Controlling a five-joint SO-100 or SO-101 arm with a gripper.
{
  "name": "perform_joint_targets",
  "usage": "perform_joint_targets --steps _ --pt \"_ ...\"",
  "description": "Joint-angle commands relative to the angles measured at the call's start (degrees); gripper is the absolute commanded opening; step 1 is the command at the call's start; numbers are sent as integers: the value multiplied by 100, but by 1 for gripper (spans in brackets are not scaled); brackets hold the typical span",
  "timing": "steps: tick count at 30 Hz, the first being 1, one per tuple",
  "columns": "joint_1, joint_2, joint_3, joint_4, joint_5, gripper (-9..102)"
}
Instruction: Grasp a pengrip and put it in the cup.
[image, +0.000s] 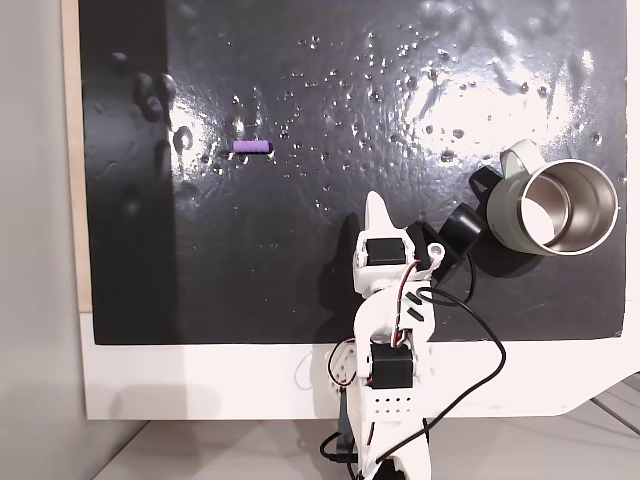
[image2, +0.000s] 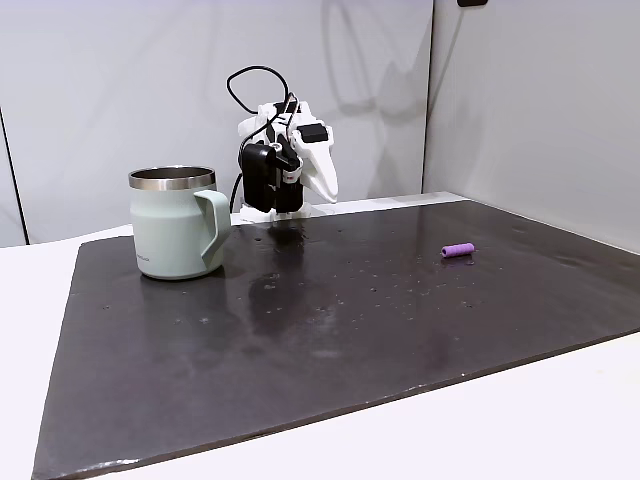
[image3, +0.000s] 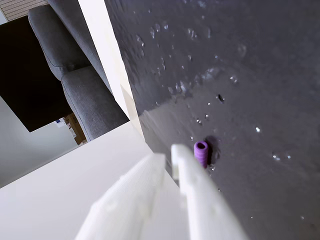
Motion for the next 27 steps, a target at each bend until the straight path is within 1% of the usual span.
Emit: perform_joint_targets --steps 1,13,15,19,22,27 --pt "-62 70 316 -246 -53 0" --pt "-70 70 308 -246 -158 0" --pt "-70 70 88 -44 -193 0" --pt "-255 70 -896 817 -176 0" --pt "-598 -114 -1802 1371 -141 0" --pt "-949 -2021 -3753 1978 114 0"
